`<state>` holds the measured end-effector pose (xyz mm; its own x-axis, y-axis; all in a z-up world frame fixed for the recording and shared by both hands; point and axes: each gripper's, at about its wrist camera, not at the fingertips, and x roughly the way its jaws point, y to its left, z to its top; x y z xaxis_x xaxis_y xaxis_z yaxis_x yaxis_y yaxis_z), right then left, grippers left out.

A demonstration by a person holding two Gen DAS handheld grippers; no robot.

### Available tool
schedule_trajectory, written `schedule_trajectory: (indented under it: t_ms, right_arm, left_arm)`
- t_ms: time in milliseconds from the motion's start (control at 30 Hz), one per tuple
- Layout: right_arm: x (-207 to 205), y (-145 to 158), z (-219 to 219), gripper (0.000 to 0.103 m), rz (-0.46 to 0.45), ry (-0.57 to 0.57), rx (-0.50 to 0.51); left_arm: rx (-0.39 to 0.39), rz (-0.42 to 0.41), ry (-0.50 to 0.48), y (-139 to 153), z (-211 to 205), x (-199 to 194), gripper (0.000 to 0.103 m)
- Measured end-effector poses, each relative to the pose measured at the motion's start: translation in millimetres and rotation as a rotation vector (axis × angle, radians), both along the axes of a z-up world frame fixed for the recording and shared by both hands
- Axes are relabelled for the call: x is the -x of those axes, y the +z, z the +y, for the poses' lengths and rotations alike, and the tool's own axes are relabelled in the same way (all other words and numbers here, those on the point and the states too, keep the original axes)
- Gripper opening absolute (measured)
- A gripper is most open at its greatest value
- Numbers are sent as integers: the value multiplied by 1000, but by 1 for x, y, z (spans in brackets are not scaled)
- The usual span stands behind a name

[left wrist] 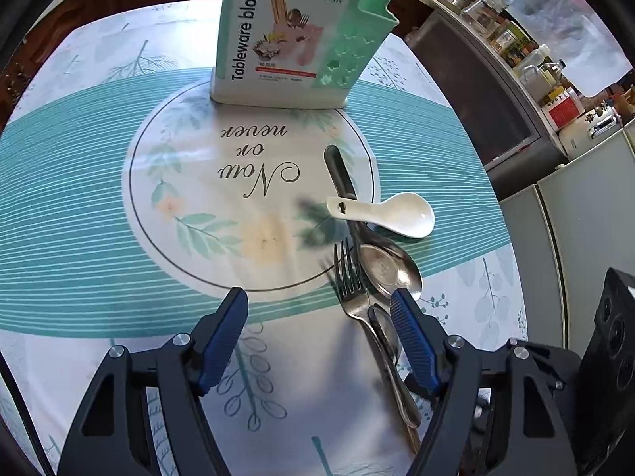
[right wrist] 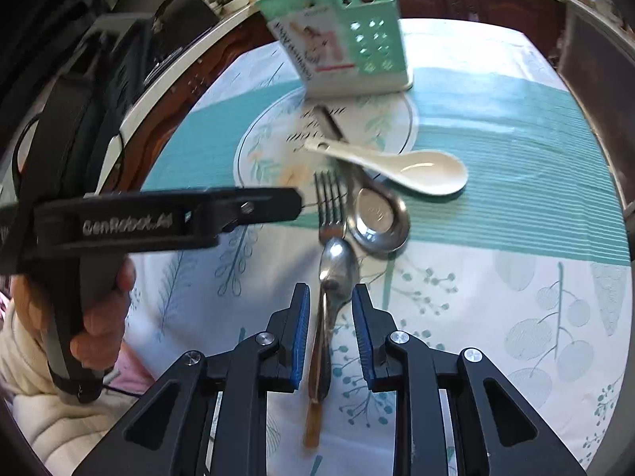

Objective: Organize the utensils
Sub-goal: 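Lower the right tool to the metal spoon and close on its handle, then lift the metal spoon with the right tool and drop it into the holder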

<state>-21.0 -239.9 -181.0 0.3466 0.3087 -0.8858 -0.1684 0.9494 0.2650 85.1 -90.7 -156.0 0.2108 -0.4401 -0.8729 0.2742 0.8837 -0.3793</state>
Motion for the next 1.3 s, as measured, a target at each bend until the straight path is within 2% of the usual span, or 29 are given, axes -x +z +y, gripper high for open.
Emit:
schedule_trajectory:
  t_ms: [233, 267, 367, 467, 533, 667, 767, 967, 1233, 1300]
  right_arm:
    - [-1, -17, 14, 23, -7, 40, 90]
    - [-5, -18, 17, 20, -8, 42, 97]
    - [-4, -17, 19, 17, -49, 73, 81]
    - [-2, -18, 18, 10, -54, 92, 60]
    - [-1, -18, 15, 10, -57, 93, 35]
    - [-1, -18, 7, 9, -49, 84, -10]
    - [-4, -20, 1, 9, -37, 71, -51]
    - [-8, -24, -10, 9, -12, 36, -136]
    - [-7, -28, -23, 9, 14, -4, -228]
    - [-7, -29, -26, 9, 18, -12, -250]
  left_arm:
    - [57, -18, -6, -14, -3, -18, 72]
    - [59, -30, -14, -15, -5, -18, 72]
    - [73, -58, -56, -16, -12, -19, 72]
    - [77, -87, -90, -17, -19, -18, 72]
    - [95, -97, -103, -17, -20, -18, 71]
    - [175, -82, -112, -21, -14, -19, 49]
    - [239, -80, -101, -23, -4, -18, 48]
    - [319, -75, -63, -35, 10, -21, 30]
    - [365, -90, -76, -40, 6, -19, 28]
    - [347, -81, -83, -45, 2, -22, 6]
